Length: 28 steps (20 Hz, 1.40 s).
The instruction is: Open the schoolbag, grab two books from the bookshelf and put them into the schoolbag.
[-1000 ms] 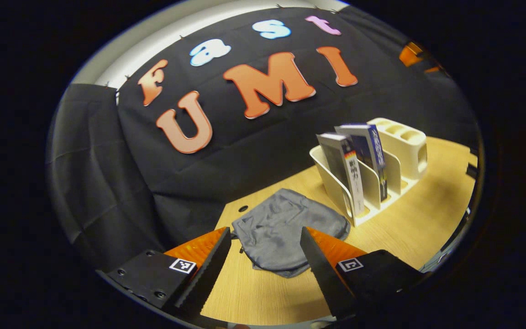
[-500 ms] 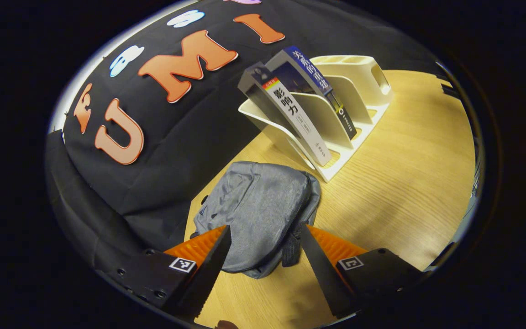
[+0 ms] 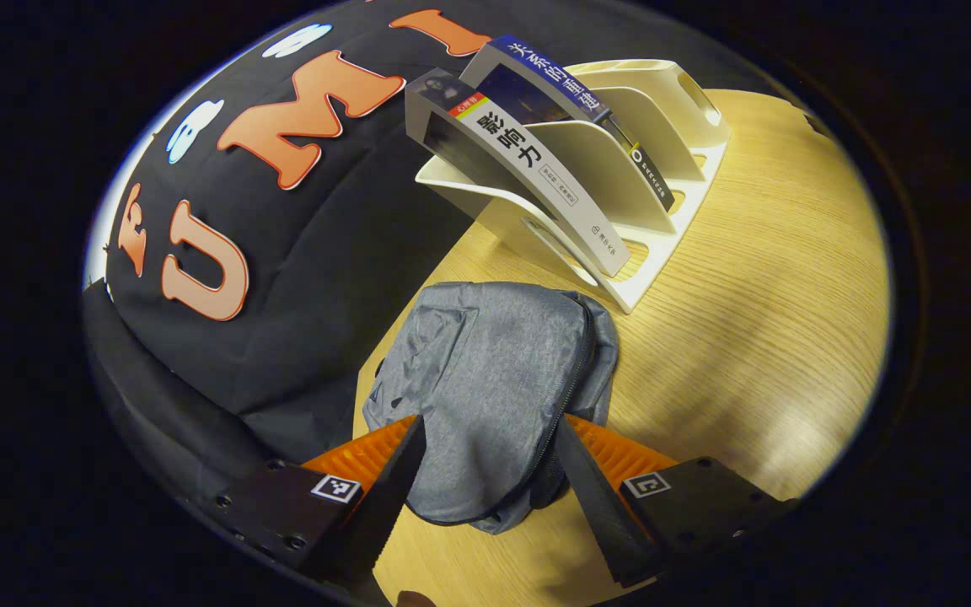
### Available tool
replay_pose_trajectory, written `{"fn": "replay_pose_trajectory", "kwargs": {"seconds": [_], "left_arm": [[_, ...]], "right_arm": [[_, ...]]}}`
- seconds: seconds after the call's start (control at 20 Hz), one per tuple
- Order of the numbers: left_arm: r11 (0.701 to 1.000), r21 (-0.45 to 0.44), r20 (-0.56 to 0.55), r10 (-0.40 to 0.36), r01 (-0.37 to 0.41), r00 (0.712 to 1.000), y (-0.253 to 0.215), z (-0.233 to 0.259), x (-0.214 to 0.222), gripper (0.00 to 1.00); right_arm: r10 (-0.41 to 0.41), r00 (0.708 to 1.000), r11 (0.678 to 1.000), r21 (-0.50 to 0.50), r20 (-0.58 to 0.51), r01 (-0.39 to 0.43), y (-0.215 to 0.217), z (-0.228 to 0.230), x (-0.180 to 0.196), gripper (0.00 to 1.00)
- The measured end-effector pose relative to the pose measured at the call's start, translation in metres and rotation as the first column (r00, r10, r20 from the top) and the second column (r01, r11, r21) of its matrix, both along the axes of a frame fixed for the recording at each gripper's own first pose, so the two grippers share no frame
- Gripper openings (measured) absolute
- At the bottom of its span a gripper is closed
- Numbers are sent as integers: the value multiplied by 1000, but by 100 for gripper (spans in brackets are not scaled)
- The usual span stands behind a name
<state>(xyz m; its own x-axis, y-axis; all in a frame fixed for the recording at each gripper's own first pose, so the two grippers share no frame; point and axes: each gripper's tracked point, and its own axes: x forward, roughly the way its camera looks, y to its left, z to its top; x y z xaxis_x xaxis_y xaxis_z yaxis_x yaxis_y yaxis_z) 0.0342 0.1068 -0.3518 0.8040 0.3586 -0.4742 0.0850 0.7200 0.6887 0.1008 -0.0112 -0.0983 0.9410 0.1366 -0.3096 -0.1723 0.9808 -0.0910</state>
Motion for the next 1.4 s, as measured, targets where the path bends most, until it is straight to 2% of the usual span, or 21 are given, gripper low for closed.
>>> {"fn": "replay_pose_trajectory", "kwargs": {"seconds": [0.25, 0.4, 0.5, 0.6, 0.65, 0.75, 0.8, 0.9, 0.95, 1.0, 1.05, 1.2, 1.4], "left_arm": [[1000, 21, -4, 7, -7, 1000, 12, 16, -2, 97], [999, -5, -90, 48, -49, 995, 20, -7, -4, 97], [999, 21, -117, 39, -37, 992, 25, -12, -1, 98], [1000, 16, -125, 20, -18, 992, 23, -14, 0, 93], [1000, 13, -123, 11, -9, 992, 21, -14, 2, 82], [1000, 2, -126, -2, 2, 992, 17, -16, 3, 73], [1000, 5, -129, -10, 11, 992, 16, -15, 3, 54], [999, 0, -145, -33, 33, 989, 12, -17, 5, 41], [999, -6, -152, -46, 46, 987, 10, -19, 8, 28], [998, -17, -173, -54, 52, 984, 9, -22, 7, 23], [998, -27, -200, -63, 58, 978, 9, -28, 5, 13], [993, -49, -205, -117, 109, 972, 6, -21, 10, 8], [986, -135, -208, -124, 97, 970, 10, 4, 14, 7]], "right_arm": [[28, 1000, 1000, 6, -3, -28, 10, -3, -2, 98], [40, 999, 998, 40, -11, -40, 17, -1, -4, 98], [41, 999, 998, 40, 7, -41, 16, 7, -5, 98], [41, 999, 998, 38, 29, -42, 15, 15, -5, 97], [45, 998, 998, 38, 31, -47, 16, 17, -5, 97], [43, 998, 998, 43, 37, -44, 16, 19, -5, 98], [34, 999, 998, 51, 42, -36, 16, 20, -5, 97], [29, 999, 997, 68, 39, -31, 21, 16, -5, 97], [25, 999, 997, 77, 34, -28, 24, 13, -5, 97], [24, 999, 996, 89, 39, -27, 27, 12, -6, 97], [13, 999, 995, 103, 42, -17, 29, 12, -6, 98], [16, 1000, 987, 162, 2, -16, 45, 8, -12, 97], [49, 999, 986, 160, 25, -52, 62, 23, -7, 97]]}}
